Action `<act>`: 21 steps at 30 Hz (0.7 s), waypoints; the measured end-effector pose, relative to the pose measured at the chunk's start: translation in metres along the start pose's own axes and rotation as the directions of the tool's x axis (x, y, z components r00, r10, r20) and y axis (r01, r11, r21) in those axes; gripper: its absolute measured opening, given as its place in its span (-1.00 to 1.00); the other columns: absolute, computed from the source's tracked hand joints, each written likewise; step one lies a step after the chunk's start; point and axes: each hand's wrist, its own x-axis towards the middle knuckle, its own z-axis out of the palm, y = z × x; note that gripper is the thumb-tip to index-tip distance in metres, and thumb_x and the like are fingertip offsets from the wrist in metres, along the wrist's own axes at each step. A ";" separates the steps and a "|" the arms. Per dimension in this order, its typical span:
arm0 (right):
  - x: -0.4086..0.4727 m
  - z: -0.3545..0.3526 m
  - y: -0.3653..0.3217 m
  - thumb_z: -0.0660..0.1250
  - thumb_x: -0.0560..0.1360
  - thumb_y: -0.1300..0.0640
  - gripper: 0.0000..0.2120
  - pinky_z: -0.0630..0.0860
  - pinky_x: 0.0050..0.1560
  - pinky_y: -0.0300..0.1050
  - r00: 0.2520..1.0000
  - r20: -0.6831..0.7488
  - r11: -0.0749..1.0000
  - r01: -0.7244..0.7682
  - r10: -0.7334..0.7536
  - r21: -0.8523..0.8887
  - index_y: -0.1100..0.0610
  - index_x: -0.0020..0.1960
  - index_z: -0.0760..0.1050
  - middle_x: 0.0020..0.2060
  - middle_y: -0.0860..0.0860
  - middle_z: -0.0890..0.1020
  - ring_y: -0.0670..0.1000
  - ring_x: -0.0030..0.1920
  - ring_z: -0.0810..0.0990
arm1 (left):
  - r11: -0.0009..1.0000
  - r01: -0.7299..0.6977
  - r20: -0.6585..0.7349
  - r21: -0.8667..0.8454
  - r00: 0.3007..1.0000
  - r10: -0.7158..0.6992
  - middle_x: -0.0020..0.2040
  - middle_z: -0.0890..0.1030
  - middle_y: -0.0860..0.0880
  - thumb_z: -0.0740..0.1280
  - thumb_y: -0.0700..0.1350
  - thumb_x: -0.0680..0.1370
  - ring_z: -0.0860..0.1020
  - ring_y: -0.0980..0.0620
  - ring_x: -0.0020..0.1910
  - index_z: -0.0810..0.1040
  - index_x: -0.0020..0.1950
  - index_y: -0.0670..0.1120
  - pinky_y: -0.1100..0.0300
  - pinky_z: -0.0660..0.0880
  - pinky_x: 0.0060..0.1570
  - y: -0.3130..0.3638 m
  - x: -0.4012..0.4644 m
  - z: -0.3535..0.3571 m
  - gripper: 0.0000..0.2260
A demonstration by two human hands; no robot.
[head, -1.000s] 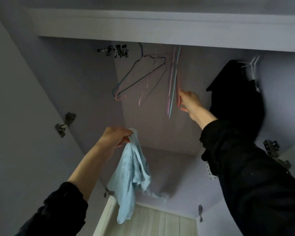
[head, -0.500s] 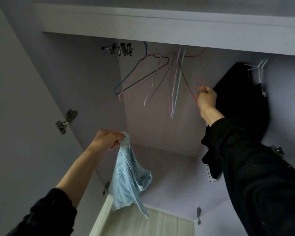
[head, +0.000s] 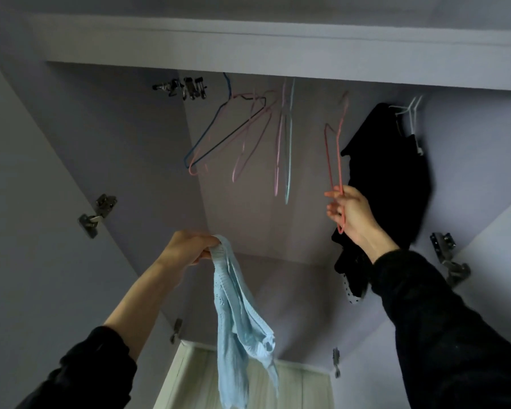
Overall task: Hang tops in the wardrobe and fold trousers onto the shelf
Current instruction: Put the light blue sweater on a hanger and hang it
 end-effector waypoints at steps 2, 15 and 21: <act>-0.019 -0.009 0.022 0.07 0.56 0.42 -0.75 0.50 -0.33 -0.25 0.999 -0.033 0.994 0.006 -0.002 0.109 0.12 -0.04 0.41 -0.26 0.01 0.64 -0.10 -0.45 0.54 | 1.000 -0.004 0.010 0.001 1.000 0.004 -0.58 0.51 0.08 0.31 -0.29 0.51 0.44 0.23 -0.62 0.54 -0.29 -0.15 0.20 0.22 -0.36 0.000 -0.001 0.003 -0.82; -0.048 -0.037 0.093 0.12 0.59 -0.16 -0.56 0.05 -0.54 -0.35 0.853 -0.192 0.863 -0.503 0.485 -0.057 0.05 -0.36 0.20 -0.71 -0.11 0.18 -0.12 -0.72 0.09 | 0.997 0.040 0.044 0.069 0.998 -0.043 -0.49 0.59 0.04 0.33 -0.26 0.50 0.55 0.18 -0.49 0.58 -0.28 -0.16 0.24 0.28 -0.34 -0.021 -0.004 0.008 -0.85; -0.059 -0.044 0.109 0.07 0.59 0.13 -0.64 0.23 -0.38 -0.20 0.854 -0.166 0.854 -0.512 0.494 -0.094 0.19 -0.32 0.42 -0.51 0.02 0.38 -0.03 -0.48 0.27 | 0.984 0.142 -0.019 0.109 0.990 -0.140 -0.63 0.47 0.07 0.31 -0.26 0.50 0.48 0.21 -0.62 0.50 -0.34 -0.16 0.26 0.23 -0.41 -0.039 0.003 0.009 -0.80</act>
